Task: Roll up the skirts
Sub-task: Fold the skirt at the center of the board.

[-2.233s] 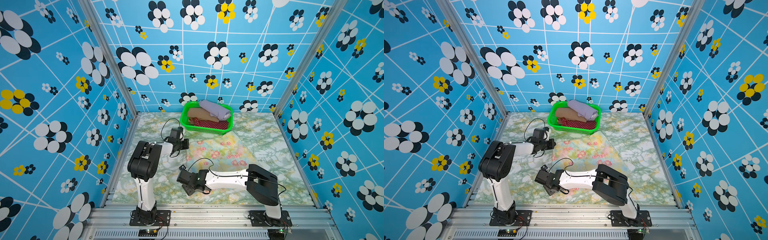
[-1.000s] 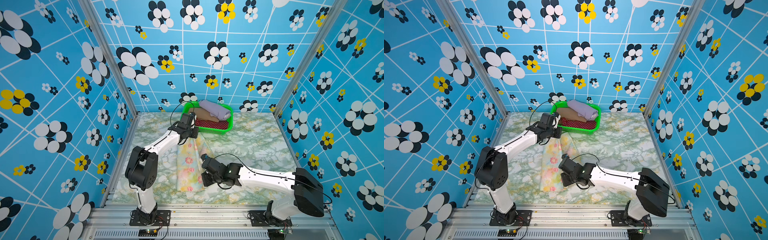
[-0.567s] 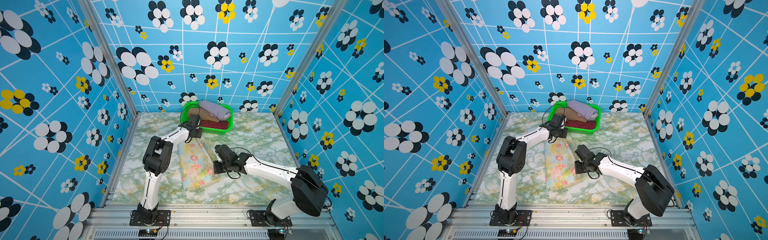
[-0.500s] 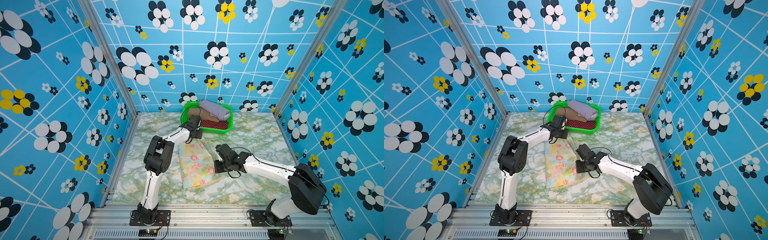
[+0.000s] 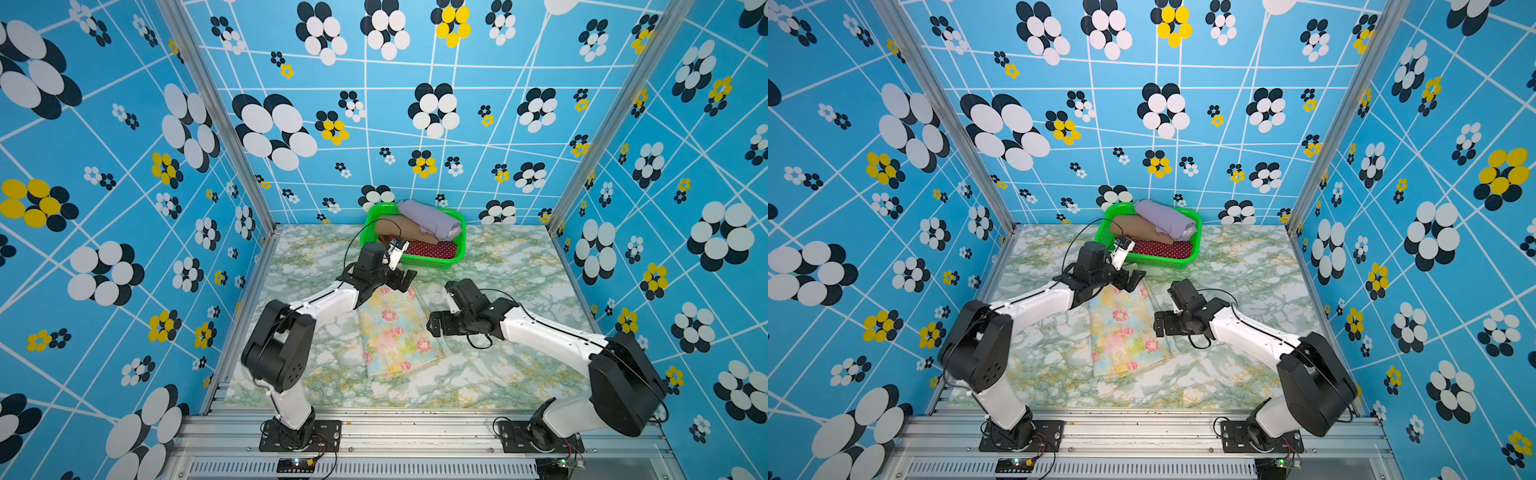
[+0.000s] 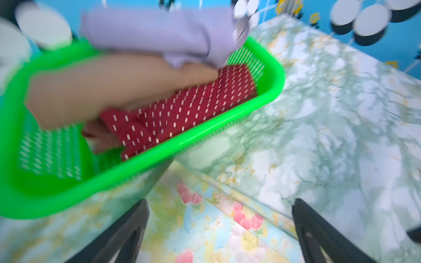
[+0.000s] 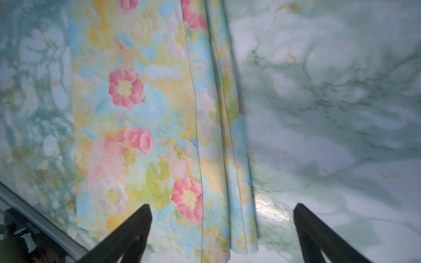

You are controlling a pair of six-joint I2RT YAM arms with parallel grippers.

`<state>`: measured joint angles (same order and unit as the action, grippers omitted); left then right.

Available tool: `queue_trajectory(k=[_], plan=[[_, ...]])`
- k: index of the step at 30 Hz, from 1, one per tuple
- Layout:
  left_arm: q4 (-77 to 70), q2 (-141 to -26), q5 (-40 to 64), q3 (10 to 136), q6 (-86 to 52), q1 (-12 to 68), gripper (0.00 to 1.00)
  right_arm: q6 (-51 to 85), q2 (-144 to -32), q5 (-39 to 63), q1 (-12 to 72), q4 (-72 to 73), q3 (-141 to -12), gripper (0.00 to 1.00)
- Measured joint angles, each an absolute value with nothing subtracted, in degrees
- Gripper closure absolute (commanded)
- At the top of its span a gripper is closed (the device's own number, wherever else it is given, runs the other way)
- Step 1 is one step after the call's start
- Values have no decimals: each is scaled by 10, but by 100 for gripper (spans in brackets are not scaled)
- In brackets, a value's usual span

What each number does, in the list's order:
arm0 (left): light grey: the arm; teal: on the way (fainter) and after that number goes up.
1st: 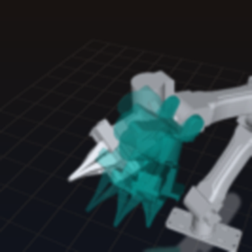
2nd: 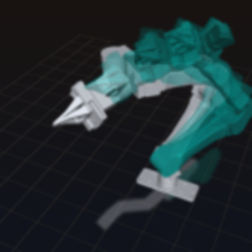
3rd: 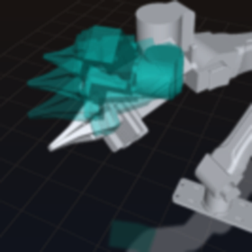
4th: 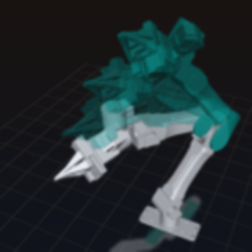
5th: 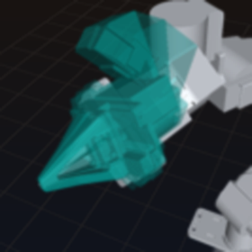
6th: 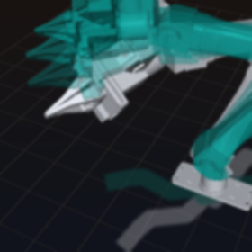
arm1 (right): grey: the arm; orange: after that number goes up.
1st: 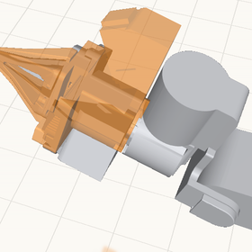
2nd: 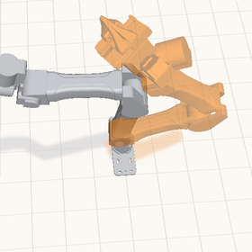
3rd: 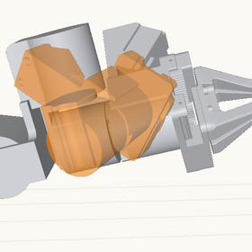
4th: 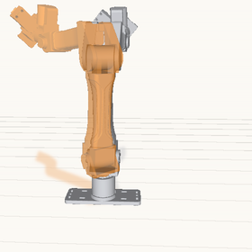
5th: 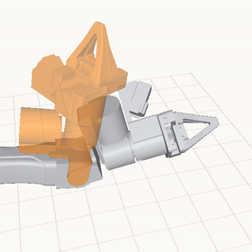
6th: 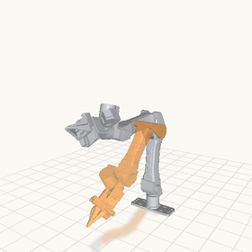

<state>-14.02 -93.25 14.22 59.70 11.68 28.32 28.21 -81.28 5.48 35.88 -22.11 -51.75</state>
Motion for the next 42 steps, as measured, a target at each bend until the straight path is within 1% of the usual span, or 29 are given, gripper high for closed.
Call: queue_trajectory(k=[2,4,6,7,9,11,12,13,17,20,23,27,28,30,35,39,40,42], plan=[[-154,-846,135,536,231,317,0,282,-769,69,335,-220,-510,1],[-140,-780,110,491,340,369,0,283,-735,86,314,-216,-498,1],[-103,-738,72,460,429,419,1,283,-710,104,296,-211,-482,1],[-84,-721,46,443,463,437,3,283,-702,112,289,-209,-474,1],[-31,-686,-11,406,517,461,12,285,-694,126,285,-204,-460,1],[36,-643,-68,367,557,488,36,287,-691,141,285,-199,-446,1],[63,-625,-91,351,571,502,42,288,-691,146,284,-197,-441,1],[95,-605,-119,339,587,521,42,289,-691,152,284,-192,-436,1],[198,-560,-196,324,623,562,35,293,-691,173,284,-176,-425,1],[258,-515,-224,322,642,576,29,295,-691,185,284,-156,-420,1],[299,-493,-236,316,652,597,24,298,-691,190,284,-143,-413,1],[329,-498,-239,275,662,629,22,305,-687,194,284,-138,-408,1],[336,-498,-239,267,666,634,21,307,-683,195,284,-139,-408,1],[352,-498,-238,258,672,638,16,309,-672,194,284,-139,-408,1],[356,-496,-227,255,685,638,9,309,-643,194,284,-139,-408,1],[336,-504,-213,242,693,639,8,309,-638,192,284,-136,-404,1],[329,-511,-210,240,696,639,9,309,-638,191,284,-133,-399,1],[316,-529,-208,239,702,639,15,309,-639,190,283,-131,-391,1]])
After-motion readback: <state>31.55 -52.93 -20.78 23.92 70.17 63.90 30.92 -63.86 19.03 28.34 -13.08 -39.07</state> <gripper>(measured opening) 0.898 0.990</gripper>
